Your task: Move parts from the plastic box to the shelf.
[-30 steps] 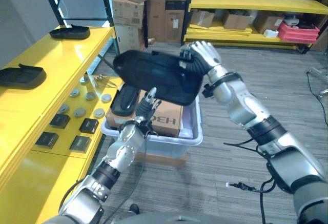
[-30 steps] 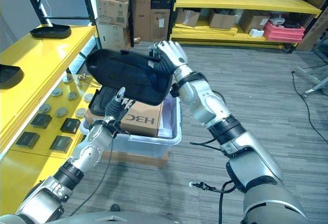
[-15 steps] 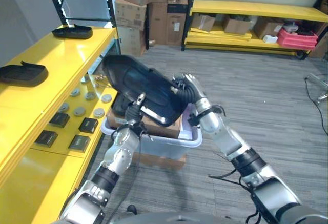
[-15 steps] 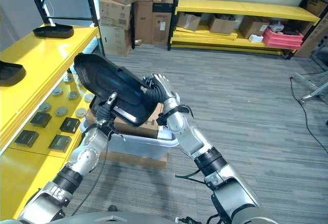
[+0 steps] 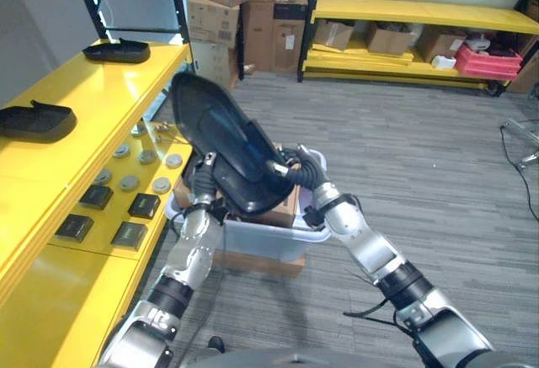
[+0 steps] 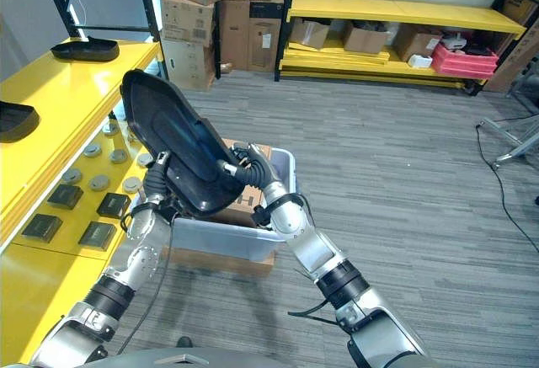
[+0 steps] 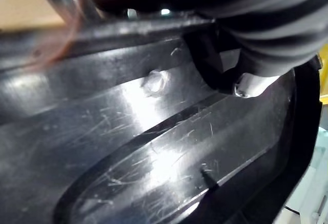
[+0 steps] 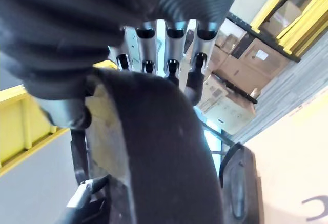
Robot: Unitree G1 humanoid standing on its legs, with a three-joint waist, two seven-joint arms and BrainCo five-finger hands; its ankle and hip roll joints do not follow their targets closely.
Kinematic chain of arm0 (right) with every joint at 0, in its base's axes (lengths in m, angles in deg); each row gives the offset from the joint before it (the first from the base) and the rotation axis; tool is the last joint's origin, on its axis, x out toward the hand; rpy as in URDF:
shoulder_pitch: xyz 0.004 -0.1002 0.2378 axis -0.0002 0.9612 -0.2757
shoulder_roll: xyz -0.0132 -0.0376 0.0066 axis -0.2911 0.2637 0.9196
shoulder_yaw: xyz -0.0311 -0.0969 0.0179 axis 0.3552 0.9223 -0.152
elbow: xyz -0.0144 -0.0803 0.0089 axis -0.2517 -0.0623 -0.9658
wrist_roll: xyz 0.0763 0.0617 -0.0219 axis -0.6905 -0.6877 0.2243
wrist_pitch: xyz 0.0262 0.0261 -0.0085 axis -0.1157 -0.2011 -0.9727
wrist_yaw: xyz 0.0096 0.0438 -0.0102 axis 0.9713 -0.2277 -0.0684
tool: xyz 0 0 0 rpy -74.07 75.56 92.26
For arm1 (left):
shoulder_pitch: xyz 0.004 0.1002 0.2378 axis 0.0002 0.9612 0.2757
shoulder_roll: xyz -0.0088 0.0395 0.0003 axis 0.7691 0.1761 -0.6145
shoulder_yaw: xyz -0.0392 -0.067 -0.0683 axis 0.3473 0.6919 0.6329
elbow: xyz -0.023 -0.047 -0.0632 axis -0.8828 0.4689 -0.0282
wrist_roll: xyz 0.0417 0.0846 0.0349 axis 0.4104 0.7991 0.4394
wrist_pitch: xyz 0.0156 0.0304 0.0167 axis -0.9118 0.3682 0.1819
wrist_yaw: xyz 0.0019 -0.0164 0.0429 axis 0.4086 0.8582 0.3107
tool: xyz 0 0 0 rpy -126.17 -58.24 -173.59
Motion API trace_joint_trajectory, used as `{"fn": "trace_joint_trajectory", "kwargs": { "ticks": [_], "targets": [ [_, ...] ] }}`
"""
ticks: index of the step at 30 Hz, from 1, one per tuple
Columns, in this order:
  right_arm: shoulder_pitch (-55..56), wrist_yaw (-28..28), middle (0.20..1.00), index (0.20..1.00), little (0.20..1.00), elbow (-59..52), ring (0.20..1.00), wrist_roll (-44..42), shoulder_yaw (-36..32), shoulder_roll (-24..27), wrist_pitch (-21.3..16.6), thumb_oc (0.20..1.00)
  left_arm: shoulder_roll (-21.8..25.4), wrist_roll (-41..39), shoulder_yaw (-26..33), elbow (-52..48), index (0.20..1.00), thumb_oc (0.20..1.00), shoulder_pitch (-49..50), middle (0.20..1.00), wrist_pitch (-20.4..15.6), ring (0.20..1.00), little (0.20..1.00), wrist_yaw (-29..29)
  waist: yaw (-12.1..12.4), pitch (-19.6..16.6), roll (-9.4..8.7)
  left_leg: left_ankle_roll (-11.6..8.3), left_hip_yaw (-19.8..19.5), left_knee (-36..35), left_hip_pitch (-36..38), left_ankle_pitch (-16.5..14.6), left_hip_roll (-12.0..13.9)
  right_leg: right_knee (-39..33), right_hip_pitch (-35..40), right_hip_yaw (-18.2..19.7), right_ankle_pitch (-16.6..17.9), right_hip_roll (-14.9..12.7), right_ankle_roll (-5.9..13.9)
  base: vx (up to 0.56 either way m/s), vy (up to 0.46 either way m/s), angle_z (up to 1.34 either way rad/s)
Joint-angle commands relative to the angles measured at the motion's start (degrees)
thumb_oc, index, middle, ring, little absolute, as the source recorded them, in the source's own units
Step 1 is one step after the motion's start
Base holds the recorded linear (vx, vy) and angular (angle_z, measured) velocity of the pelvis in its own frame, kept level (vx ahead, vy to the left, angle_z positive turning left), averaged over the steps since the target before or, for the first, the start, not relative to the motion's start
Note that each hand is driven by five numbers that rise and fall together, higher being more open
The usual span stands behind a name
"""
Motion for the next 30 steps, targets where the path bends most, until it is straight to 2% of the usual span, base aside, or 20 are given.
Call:
{"fn": "trace_joint_trajectory", "kwargs": {
  "ticks": [1,2,3,4,6,9,12,14,16,17,18,19,21,22,23,24,25,26,28,30],
  "targets": [
    [1.8,0.4,1.000,1.000,1.000,-8.9,1.000,-0.5,0.4,-2.5,-8.9,1.000,1.9,10.0,1.6,-0.2,0.200,0.200,-7.1,0.200,-3.1,0.200,0.200,-0.5,0.7,-0.3,0.40,-4.62,0.3,1.9,3.8,-3.6,4.9,6.0,-2.7,-1.0,-1.4,-3.5,3.09,0.00,0.000,0.00],
    [1.9,0.4,1.000,1.000,1.000,-8.9,1.000,-0.5,0.3,-2.5,-8.9,1.000,1.9,10.1,1.5,-0.3,0.200,0.200,-7.0,0.200,-3.0,0.200,0.200,-0.6,0.7,-0.3,0.38,-4.62,0.3,1.9,3.8,-3.6,4.9,6.0,-2.7,-1.0,-1.4,-3.5,3.10,0.00,-0.007,0.04],
    [5.4,1.7,1.000,1.000,1.000,-7.5,1.000,-2.5,-3.5,-2.3,-9.2,1.000,4.2,16.3,2.7,-2.1,0.200,0.200,-5.6,0.200,-2.4,0.200,0.200,-1.6,0.7,-0.1,0.61,-4.72,0.3,1.7,3.7,-3.5,4.9,6.1,-2.9,-1.2,-1.4,-3.6,3.12,0.00,-0.002,0.04],
    [5.5,1.7,1.000,1.000,1.000,-7.5,1.000,-2.5,-3.6,-2.3,-9.2,1.000,4.2,16.4,2.6,-2.2,0.200,0.200,-5.5,0.200,-2.4,0.200,0.200,-1.7,0.7,-0.2,0.59,-4.73,0.2,1.7,3.7,-3.5,4.9,6.1,-2.9,-1.2,-1.4,-3.6,3.12,0.00,0.000,0.00],
    [10.5,2.9,1.000,1.000,1.000,-5.3,1.000,-4.8,-8.6,-1.9,-9.8,1.000,6.8,23.3,5.1,-4.7,0.200,0.200,-3.0,0.200,-2.0,0.200,0.200,-2.9,0.7,0.1,0.74,-4.90,0.2,1.6,3.7,-3.3,5.0,6.2,-2.9,-1.4,-1.6,-3.5,3.04,0.00,0.000,0.00],
    [16.0,4.0,1.000,1.000,1.000,3.8,1.000,-4.8,-13.5,-0.9,-9.9,1.000,9.4,31.3,8.9,-6.9,0.200,0.200,-0.4,0.200,-2.4,0.200,0.200,-4.9,0.8,0.4,0.95,-5.37,-0.1,1.4,3.6,-3.0,5.2,6.0,-2.6,-1.8,-1.7,-3.3,2.89,0.03,-0.040,0.04],
    [20.5,4.9,1.000,1.000,1.000,29.5,1.000,-0.3,-14.6,-0.7,-7.4,1.000,13.4,44.1,13.4,-15.2,0.200,0.200,-0.1,0.200,-2.6,0.200,0.200,-9.6,2.3,1.0,1.00,-6.49,-1.9,1.3,2.5,-1.8,5.8,5.5,-2.0,-4.1,-2.1,-2.8,2.65,0.03,-0.088,0.25],
    [20.2,3.3,1.000,1.000,1.000,40.4,1.000,0.0,-13.2,-2.3,-6.1,1.000,15.6,47.9,15.4,-18.0,0.200,0.200,0.5,0.200,-3.2,0.200,0.200,-9.7,3.3,1.3,1.05,-6.88,-3.0,1.8,1.9,-1.3,6.0,5.3,-1.5,-5.1,-2.3,-2.7,2.57,0.04,-0.077,0.36],
    [20.7,1.1,1.000,1.000,1.000,51.5,1.000,-1.1,-13.0,-5.3,-4.8,1.000,17.7,49.0,20.6,-23.7,0.200,0.200,4.9,0.200,-4.9,0.200,0.200,-10.4,5.6,2.3,1.02,-6.95,-5.3,5.4,-0.1,-1.1,6.1,5.0,-0.8,-5.8,-2.6,-2.4,2.07,0.05,-0.083,0.27],
    [20.7,1.1,1.000,1.000,1.000,51.5,1.000,-1.1,-13.0,-5.3,-4.8,1.000,17.7,49.0,20.6,-23.7,0.200,0.200,4.9,0.200,-4.9,0.200,0.200,-10.4,5.5,2.2,1.00,-6.95,-5.4,5.4,-0.2,-1.1,6.1,4.9,-0.9,-5.8,-2.6,-2.4,2.07,0.00,-0.071,0.11],
    [20.7,-0.3,1.000,1.000,1.000,58.7,1.000,-1.7,-13.3,-7.4,-3.5,1.000,16.9,46.8,22.6,-25.7,0.200,0.200,6.8,0.200,-6.4,0.200,0.200,-10.3,7.6,3.2,0.94,-7.77,-7.9,8.8,-3.4,0.4,5.2,4.6,-0.1,-8.0,-2.7,-2.8,1.68,-0.02,-0.029,0.08],
    [20.8,-0.5,1.000,1.000,1.000,60.7,1.000,-0.7,-13.2,-7.9,-3.0,1.000,16.2,45.5,22.9,-26.6,0.200,0.200,7.3,0.200,-7.1,0.200,0.200,-9.8,9.1,3.8,0.97,-8.44,-8.3,10.5,-5.5,1.5,4.5,4.3,0.9,-10.1,-2.7,-3.2,1.67,-0.03,-0.030,0.24],
    [20.8,-0.6,1.000,1.000,1.000,62.6,1.000,-0.7,-13.8,-8.3,-2.6,1.000,15.6,44.7,22.7,-27.4,0.200,0.200,7.5,0.200,-7.3,0.200,0.200,-9.3,9.1,3.7,0.82,-8.49,-7.7,11.9,-8.2,2.7,3.9,3.8,1.3,-12.8,-2.4,-3.6,1.76,-0.02,-0.005,1.24],
    [21.1,-0.9,1.000,1.000,1.000,64.0,1.000,-0.4,-14.3,-8.5,-2.0,1.000,14.9,44.0,22.5,-28.0,0.200,0.200,7.5,0.200,-7.6,0.200,0.200,-8.7,9.1,3.7,0.75,-8.15,-2.8,13.2,-10.8,4.1,4.1,3.1,2.5,-16.1,-2.4,-3.8,1.74,0.07,-0.066,2.13],
    [21.3,-1.0,1.000,1.000,1.000,66.5,1.000,-1.3,-15.7,-9.3,-1.2,1.000,14.4,42.9,22.1,-28.9,0.200,0.200,7.4,0.200,-7.6,0.200,0.200,-7.3,8.3,2.9,0.44,-7.77,8.6,12.1,-11.7,4.3,6.0,2.7,3.6,-18.6,-3.8,-2.7,1.85,0.08,-0.072,1.91],
    [21.4,-0.9,1.000,1.000,1.000,67.3,1.000,-1.3,-16.1,-9.8,-0.6,1.000,14.5,43.0,21.7,-29.1,0.200,0.200,7.0,0.200,-7.4,0.200,0.200,-6.9,7.3,2.3,0.50,-7.46,17.8,10.7,-11.5,5.0,8.4,2.9,3.5,-20.4,-4.1,-2.2,1.68,0.10,-0.065,1.53],
    [21.4,-0.9,1.000,1.000,1.000,67.4,1.000,-1.2,-16.0,-9.9,-0.6,1.000,14.5,43.0,21.8,-29.2,0.200,0.200,7.1,0.200,-7.4,0.200,0.200,-6.9,7.6,2.2,0.38,-7.52,18.3,10.5,-11.2,5.1,8.4,2.9,3.4,-20.0,-4.2,-2.3,1.66,0.03,0.012,1.83],
    [21.8,-1.2,1.000,1.000,1.000,68.1,1.000,-1.8,-16.4,-10.4,-0.4,1.000,14.6,43.3,21.2,-28.9,0.200,0.200,6.7,0.200,-7.0,0.200,0.200,-6.5,7.2,1.9,0.29,-6.81,21.7,10.6,-11.5,4.9,9.1,3.4,3.4,-20.9,-4.8,-1.8,1.02,0.06,0.055,2.19],
    [21.7,-1.8,1.000,1.000,1.000,69.7,1.000,-1.2,-16.5,-11.2,0.2,1.000,15.2,43.3,21.1,-29.7,0.200,0.200,7.3,0.200,-7.5,0.200,0.200,-5.6,8.6,0.7,0.31,-4.54,20.7,9.2,-10.8,1.5,7.4,4.0,4.2,-23.4,-5.5,-2.7,1.34,0.14,0.136,1.25],
    [20.6,-1.3,1.000,1.000,1.000,70.2,1.000,-1.5,-17.8,-11.4,0.4,1.000,16.5,45.4,21.3,-29.5,0.200,0.200,7.6,0.200,-6.8,0.200,0.200,-6.1,9.9,0.1,-0.70,-3.24,18.2,9.8,-11.5,-0.2,4.9,8.3,4.7,-25.9,-5.6,-5.1,2.08,0.19,0.181,0.65]
  ]
}}
